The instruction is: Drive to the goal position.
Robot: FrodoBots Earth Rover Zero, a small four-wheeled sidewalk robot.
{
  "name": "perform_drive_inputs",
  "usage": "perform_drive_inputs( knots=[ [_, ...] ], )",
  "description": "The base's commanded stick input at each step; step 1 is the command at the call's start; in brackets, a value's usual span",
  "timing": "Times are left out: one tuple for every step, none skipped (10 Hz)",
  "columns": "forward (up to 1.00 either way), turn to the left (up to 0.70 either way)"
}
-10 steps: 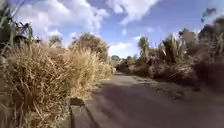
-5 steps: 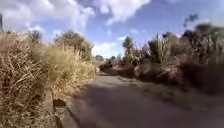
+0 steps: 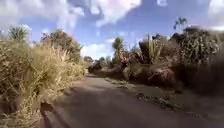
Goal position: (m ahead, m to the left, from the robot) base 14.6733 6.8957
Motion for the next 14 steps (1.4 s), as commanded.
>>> perform_drive_inputs(
  knots=[
    [0.70, 0.00],
    [0.70, 0.00],
    [0.70, 0.00],
    [0.70, 0.00],
    [0.70, 0.00],
    [0.70, 0.00],
    [0.70, 0.00],
    [0.70, 0.00],
    [0.70, 0.00],
    [0.70, 0.00],
    [0.70, 0.00],
    [0.70, 0.00],
    [0.70, 0.00],
    [0.70, 0.00]
  ],
)
